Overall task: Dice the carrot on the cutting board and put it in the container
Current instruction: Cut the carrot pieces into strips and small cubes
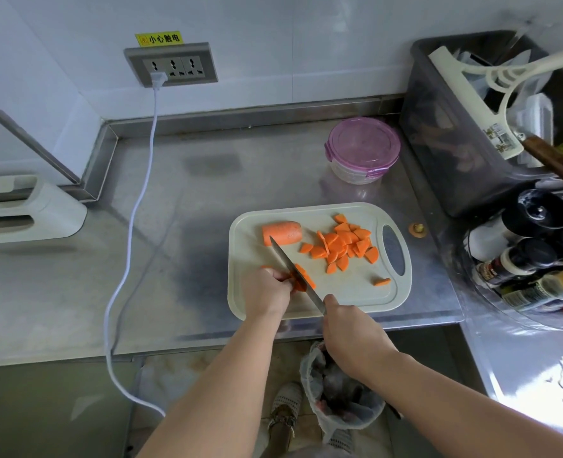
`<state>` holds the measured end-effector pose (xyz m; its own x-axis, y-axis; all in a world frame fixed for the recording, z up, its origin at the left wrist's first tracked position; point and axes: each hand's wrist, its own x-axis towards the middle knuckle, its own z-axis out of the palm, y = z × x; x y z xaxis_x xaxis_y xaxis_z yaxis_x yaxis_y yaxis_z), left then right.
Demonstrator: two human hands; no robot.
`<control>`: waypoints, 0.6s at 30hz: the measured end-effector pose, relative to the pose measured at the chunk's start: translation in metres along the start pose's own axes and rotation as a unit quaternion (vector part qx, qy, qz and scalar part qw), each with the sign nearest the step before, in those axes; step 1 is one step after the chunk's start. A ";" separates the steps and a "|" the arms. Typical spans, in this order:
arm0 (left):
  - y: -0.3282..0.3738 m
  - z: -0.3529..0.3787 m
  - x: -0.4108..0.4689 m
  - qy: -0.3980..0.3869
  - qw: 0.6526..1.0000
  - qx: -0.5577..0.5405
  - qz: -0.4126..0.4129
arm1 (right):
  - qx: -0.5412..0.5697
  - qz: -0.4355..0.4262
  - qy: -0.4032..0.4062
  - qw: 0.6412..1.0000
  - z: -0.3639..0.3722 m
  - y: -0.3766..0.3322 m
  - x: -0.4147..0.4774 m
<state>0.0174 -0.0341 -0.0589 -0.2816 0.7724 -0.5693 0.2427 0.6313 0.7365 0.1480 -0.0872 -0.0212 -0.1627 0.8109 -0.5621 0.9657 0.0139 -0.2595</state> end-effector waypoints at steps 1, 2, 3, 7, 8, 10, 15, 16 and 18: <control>-0.001 0.000 0.002 0.001 1.000 -0.003 -0.002 | 0.006 0.005 -0.001 1.000 0.000 0.000 0.002; -0.001 0.001 0.003 0.001 1.000 -0.004 -0.005 | 0.009 0.011 -0.004 1.000 0.000 -0.001 0.004; -0.001 0.001 0.003 0.003 1.000 -0.003 -0.006 | 0.010 0.016 -0.009 1.000 0.000 -0.002 0.005; 0.000 0.001 0.000 0.015 1.000 0.019 0.004 | 0.012 0.026 -0.013 0.999 0.003 -0.002 0.007; 0.001 0.001 0.000 0.016 1.000 0.022 0.005 | 0.010 0.027 -0.009 1.000 0.003 -0.002 0.008; 0.001 0.000 -0.002 0.017 0.999 0.030 0.004 | 0.009 0.028 -0.007 1.000 0.004 -0.003 0.007; 0.004 -0.002 -0.006 0.019 0.999 0.037 0.016 | 0.018 0.023 -0.008 1.000 0.003 0.000 0.006; 0.004 -0.002 -0.006 0.019 0.999 0.037 0.018 | 0.015 0.020 -0.005 1.000 0.003 0.001 0.005; 0.005 -0.001 -0.008 0.018 0.999 0.035 0.018 | 0.008 0.013 0.003 1.000 0.004 0.003 0.002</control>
<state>0.0195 -0.0371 -0.0502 -0.3040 0.7927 -0.5284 0.3175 0.6073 0.7283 0.1497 -0.0881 -0.0263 -0.1357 0.8143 -0.5644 0.9663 -0.0169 -0.2567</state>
